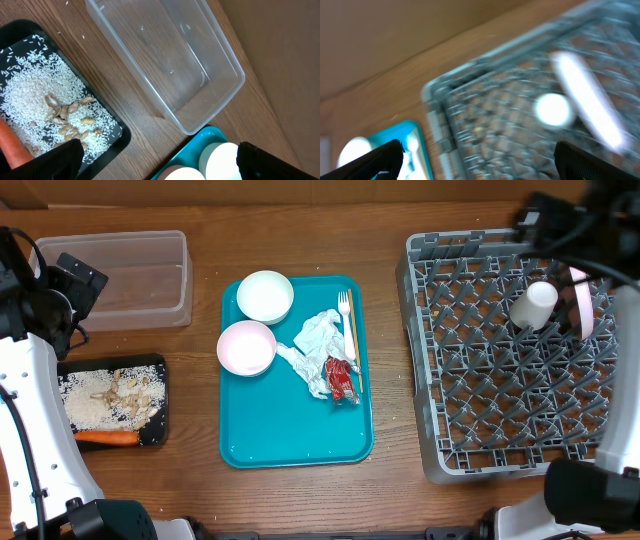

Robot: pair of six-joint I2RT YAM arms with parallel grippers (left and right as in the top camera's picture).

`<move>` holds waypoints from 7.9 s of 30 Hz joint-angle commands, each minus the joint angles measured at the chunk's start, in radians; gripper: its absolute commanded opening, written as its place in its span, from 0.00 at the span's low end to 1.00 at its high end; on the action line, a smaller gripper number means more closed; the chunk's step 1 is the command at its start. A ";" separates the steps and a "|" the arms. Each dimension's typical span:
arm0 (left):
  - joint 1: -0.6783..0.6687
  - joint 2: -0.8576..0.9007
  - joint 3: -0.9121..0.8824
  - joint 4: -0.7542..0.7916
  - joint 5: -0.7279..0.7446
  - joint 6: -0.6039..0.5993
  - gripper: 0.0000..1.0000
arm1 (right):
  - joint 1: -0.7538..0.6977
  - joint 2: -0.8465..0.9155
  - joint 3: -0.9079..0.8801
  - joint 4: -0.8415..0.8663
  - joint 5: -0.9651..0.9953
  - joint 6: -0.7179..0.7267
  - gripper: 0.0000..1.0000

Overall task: Sort waste into correct bins and load items into the dishwasher rack
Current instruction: 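Lift the white plate and stand it upright in the dish rack's right side, then reach the left gripper to the red snack wrapper and grasp it, then carry the red wrapper left and drop it into the clear bin, then reach the left gripper to the white tissues and grasp them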

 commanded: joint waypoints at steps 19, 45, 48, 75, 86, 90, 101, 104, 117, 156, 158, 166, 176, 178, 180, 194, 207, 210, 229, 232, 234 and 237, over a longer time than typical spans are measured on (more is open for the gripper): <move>-0.008 0.002 0.006 -0.163 0.333 -0.023 1.00 | -0.147 -0.008 0.003 -0.005 0.050 0.045 1.00; -1.039 0.154 0.006 -0.119 -0.016 -0.111 1.00 | -0.147 -0.008 0.003 -0.005 0.050 0.045 1.00; -1.061 0.242 0.006 -0.113 -0.016 -0.165 1.00 | -0.147 -0.008 0.003 -0.005 0.050 0.045 1.00; -1.106 0.483 -0.082 -0.076 0.084 -0.362 1.00 | -0.147 -0.008 0.003 -0.005 0.050 0.045 1.00; -1.106 0.483 -0.144 0.013 0.058 -0.349 0.73 | -0.147 -0.008 0.003 -0.005 0.050 0.045 1.00; -1.106 0.483 -0.144 0.012 0.068 -0.307 0.66 | -0.147 -0.008 0.004 -0.005 0.050 0.045 1.00; -1.106 0.482 -0.127 -0.050 0.071 -0.237 0.04 | -0.147 -0.008 0.003 -0.005 0.050 0.045 1.00; -1.105 0.482 -0.087 -0.118 0.064 -0.232 0.04 | -0.147 -0.008 0.003 -0.005 0.050 0.045 1.00; -1.062 0.469 0.305 -0.396 0.055 0.003 0.04 | -0.147 -0.008 0.003 -0.005 0.050 0.045 1.00; -0.105 0.492 0.352 -0.016 0.021 -0.159 1.00 | -0.147 -0.008 0.004 -0.005 0.050 0.045 1.00; -0.105 0.492 0.352 -0.016 0.022 -0.157 1.00 | -0.147 -0.008 0.003 -0.005 0.050 0.045 1.00; -0.134 0.447 0.363 -0.017 0.237 0.079 1.00 | -0.147 -0.008 0.003 -0.005 0.050 0.045 1.00; -0.471 0.335 0.359 -0.226 0.193 0.268 1.00 | -0.147 -0.008 0.003 -0.005 0.050 0.045 1.00; -0.561 0.349 0.346 -0.283 0.136 0.225 1.00 | -0.147 -0.008 0.004 -0.005 0.050 0.045 1.00; -0.667 0.365 0.307 -0.328 0.049 0.129 1.00 | -0.147 -0.008 0.003 -0.005 0.050 0.045 1.00; -0.944 0.415 -0.097 -0.010 -0.022 -0.192 1.00 | -0.147 -0.008 0.003 -0.005 0.050 0.045 1.00; -0.950 0.415 -0.293 0.341 -0.024 -0.297 1.00 | -0.147 -0.008 0.003 -0.005 0.050 0.045 1.00; -0.951 0.416 -0.303 0.365 -0.027 -0.299 1.00 | -0.147 -0.007 0.003 -0.005 0.050 0.045 1.00; -0.951 0.495 -0.303 0.409 -0.043 -0.295 0.83 | -0.147 -0.008 0.003 -0.005 0.050 0.045 1.00; -0.951 0.495 -0.303 0.406 -0.042 -0.269 0.60 | -0.147 -0.008 0.003 -0.005 0.050 0.045 1.00; -0.951 0.495 -0.301 0.401 -0.042 -0.246 0.57 | -0.147 -0.008 0.003 -0.005 0.050 0.045 1.00; -0.951 0.495 -0.298 0.388 -0.043 -0.237 0.55 | -0.147 -0.008 0.003 -0.005 0.050 0.045 1.00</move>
